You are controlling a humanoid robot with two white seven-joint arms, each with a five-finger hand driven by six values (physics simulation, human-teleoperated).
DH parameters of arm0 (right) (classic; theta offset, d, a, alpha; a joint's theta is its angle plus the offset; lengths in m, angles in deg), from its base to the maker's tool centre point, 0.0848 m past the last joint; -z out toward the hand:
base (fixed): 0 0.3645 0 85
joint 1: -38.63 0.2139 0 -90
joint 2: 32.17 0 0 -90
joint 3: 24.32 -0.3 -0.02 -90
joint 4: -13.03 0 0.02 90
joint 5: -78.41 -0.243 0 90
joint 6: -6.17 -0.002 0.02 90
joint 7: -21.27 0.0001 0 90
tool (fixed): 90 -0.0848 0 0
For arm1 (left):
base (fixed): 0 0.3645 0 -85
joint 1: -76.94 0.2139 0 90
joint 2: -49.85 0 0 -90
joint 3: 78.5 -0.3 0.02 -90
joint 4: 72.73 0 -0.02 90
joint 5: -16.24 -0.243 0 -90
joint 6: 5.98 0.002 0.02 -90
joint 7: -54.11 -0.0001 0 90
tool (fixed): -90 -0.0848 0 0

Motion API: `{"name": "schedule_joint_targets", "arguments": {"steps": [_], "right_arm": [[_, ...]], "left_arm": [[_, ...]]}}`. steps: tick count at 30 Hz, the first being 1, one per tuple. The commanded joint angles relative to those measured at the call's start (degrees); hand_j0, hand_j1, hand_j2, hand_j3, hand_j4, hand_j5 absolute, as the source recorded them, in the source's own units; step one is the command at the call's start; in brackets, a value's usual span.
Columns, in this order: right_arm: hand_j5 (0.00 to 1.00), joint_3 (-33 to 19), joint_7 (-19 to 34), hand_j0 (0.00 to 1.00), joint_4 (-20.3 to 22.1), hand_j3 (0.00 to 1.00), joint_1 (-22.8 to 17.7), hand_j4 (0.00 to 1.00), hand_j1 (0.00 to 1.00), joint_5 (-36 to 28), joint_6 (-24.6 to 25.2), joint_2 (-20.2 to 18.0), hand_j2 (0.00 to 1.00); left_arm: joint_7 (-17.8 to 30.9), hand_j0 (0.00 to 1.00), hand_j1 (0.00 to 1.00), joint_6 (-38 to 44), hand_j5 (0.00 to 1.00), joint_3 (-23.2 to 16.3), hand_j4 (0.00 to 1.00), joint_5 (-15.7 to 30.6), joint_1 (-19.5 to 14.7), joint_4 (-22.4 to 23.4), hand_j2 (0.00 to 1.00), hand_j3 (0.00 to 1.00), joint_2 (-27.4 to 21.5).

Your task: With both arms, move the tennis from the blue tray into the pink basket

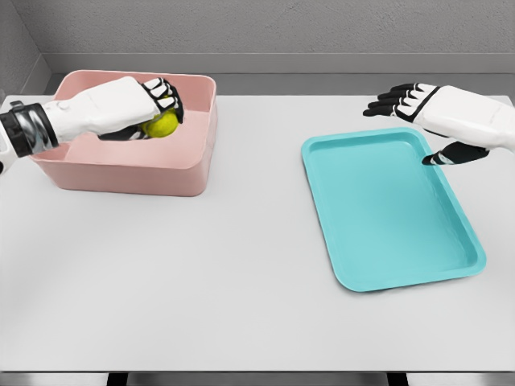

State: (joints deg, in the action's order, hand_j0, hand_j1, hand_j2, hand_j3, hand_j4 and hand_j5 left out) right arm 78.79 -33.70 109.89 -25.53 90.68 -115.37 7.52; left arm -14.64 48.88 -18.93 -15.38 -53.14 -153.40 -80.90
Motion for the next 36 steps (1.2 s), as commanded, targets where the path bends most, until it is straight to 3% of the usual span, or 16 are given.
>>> {"name": "schedule_joint_targets", "arguments": {"steps": [1, 5, 13, 14, 16, 17, 23, 28, 31, 33, 36], "right_arm": [[1.0, -0.01, -0.03, 1.0, -0.01, 1.0, 0.0, 1.0, 1.0, -0.31, 0.16, -0.04, 1.0], [1.0, -0.01, -0.03, 1.0, -0.01, 1.0, 0.0, 1.0, 1.0, -0.31, 0.16, -0.13, 1.0], [1.0, -0.01, -0.03, 1.0, -0.01, 1.0, -0.17, 1.0, 1.0, -0.31, 0.16, -0.13, 1.0], [1.0, -0.01, -0.03, 1.0, 0.08, 1.0, -0.18, 1.0, 1.0, -0.31, 0.16, -0.13, 1.0], [1.0, -0.01, -0.03, 1.0, -0.01, 1.0, -0.09, 1.0, 1.0, -0.31, 0.16, -0.04, 1.0], [1.0, -0.01, -0.03, 1.0, -0.01, 1.0, -0.18, 1.0, 1.0, -0.31, 0.16, -0.13, 1.0], [1.0, -0.01, -0.03, 1.0, -0.01, 1.0, -0.18, 1.0, 1.0, -0.31, 0.16, -0.13, 1.0], [1.0, -0.01, -0.03, 1.0, -0.01, 1.0, -0.18, 1.0, 1.0, -0.31, 0.16, -0.13, 1.0], [1.0, -0.01, -0.03, 1.0, 0.08, 1.0, -0.18, 1.0, 1.0, -0.31, 0.16, -0.13, 1.0], [1.0, -0.01, -0.03, 1.0, -0.01, 1.0, -0.18, 1.0, 1.0, -0.31, 0.16, -0.13, 1.0], [1.0, -0.01, -0.03, 1.0, 0.08, 1.0, -0.18, 1.0, 1.0, -0.31, 0.16, -0.13, 1.0]], "left_arm": [[0.02, 0.0, 0.0, 0.14, 0.0, 1.25, 0.0, 0.24, 0.0, 6.13, 0.0, 0.0, 0.76], [0.37, 0.01, 0.01, 0.14, 0.01, 1.25, 0.01, -0.73, -0.62, 15.01, 0.01, 0.01, 1.47], [0.37, 0.06, 0.06, 0.14, 0.06, 0.55, 0.06, -6.44, -4.31, 23.8, 0.06, 0.06, 7.09], [0.37, 0.23, 0.23, 0.14, 0.23, 0.63, 0.23, -6.44, -4.31, 23.89, 0.23, 0.23, 7.09], [0.28, 0.8, 0.8, 0.14, 0.8, 0.63, 0.8, -6.35, -4.57, 23.98, 0.8, 0.8, 7.62], [0.19, 1.0, 1.0, 0.14, 1.0, 0.63, 1.0, -6.26, -4.57, 23.98, 1.0, 1.0, 7.62], [-0.16, 1.0, 1.0, 0.14, 1.0, 0.81, 1.0, -5.3, -4.57, 23.28, 1.0, 1.0, 7.18], [-0.33, 1.0, 1.0, 0.14, 1.0, 1.25, 1.0, 1.64, -5.36, 20.73, 1.0, 1.0, 5.25], [-0.25, 1.0, 1.0, 0.14, 1.0, 2.13, 1.0, 2.7, -4.66, 11.68, 1.0, 1.0, -0.2], [-0.25, 1.0, 1.0, 0.14, 1.0, 2.83, 1.0, 6.39, -3.43, 7.9, 1.0, 1.0, -3.8], [-0.25, 1.0, 1.0, 0.14, 1.0, 3.27, 1.0, 11.49, 1.05, 0.17, 1.0, 1.0, -8.72]]}}
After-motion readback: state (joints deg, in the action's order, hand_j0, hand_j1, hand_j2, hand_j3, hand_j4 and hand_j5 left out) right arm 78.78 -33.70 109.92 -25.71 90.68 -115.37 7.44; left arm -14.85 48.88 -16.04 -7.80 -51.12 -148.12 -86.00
